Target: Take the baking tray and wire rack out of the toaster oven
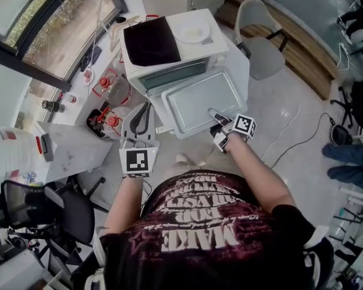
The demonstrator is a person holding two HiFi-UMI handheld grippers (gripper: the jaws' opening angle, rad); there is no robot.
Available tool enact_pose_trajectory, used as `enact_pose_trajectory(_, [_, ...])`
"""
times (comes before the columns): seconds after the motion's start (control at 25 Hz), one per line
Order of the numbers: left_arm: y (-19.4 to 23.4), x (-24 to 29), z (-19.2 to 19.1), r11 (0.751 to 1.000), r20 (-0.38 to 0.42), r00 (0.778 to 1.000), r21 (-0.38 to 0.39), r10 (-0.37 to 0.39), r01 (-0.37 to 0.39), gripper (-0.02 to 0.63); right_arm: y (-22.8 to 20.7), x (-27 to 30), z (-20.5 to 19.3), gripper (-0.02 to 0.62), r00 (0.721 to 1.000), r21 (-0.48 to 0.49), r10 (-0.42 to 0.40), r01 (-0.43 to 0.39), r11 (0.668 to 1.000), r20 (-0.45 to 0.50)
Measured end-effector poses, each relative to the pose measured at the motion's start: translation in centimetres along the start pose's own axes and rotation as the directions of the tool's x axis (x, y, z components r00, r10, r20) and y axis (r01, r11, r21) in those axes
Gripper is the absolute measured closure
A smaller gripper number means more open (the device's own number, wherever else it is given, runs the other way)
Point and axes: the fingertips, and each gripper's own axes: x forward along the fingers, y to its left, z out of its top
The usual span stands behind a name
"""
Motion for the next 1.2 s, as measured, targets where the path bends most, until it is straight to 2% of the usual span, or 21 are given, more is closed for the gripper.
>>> enact_pose_trajectory(0.2, [-2.7,2.5,1.2,1.0,-0.001,1.0,0.009,-0.014,0.014,0.581,-0.8,-1.8,1.6,0.586,0.999,0.001,-0.005,0.005,1.0,-0.053])
enact_pose_trajectory(0.4, [-5.4,5.3,2.3,1.0,-0.011,1.0,0.002,0.022,-0.022,0.581,-1.3,-3.2,3.8,0.585,0.989,-0.008,0.013,-0.014,1.0,-0.144])
enact_pose_trajectory(0.72, [-10.3,9.1,4.4,0.993,-0.029,0.993,-0.005,0.114,-0.114,0.581,-2.7,-5.1,8.4,0.586,0.956,-0.024,0.029,-0.037,0.999,-0.293])
enact_pose_trajectory(0.96, [-13.3,11.2,4.9,0.979,-0.041,0.978,-0.018,0.204,-0.205,0.581,-4.3,-5.9,12.0,0.586,0.918,-0.037,0.036,-0.055,0.998,-0.396])
enact_pose_trajectory(1.08, [-13.5,11.4,4.8,0.976,-0.048,0.975,-0.023,0.215,-0.217,0.581,-5.0,-6.1,12.9,0.586,0.908,-0.07,0.008,-0.041,0.997,-0.418])
enact_pose_trajectory(1.2, [-13.0,11.6,4.6,0.977,-0.052,0.977,-0.032,0.209,-0.21,0.581,-5.3,-6.2,13.3,0.585,0.905,-0.063,0.002,-0.032,0.997,-0.425])
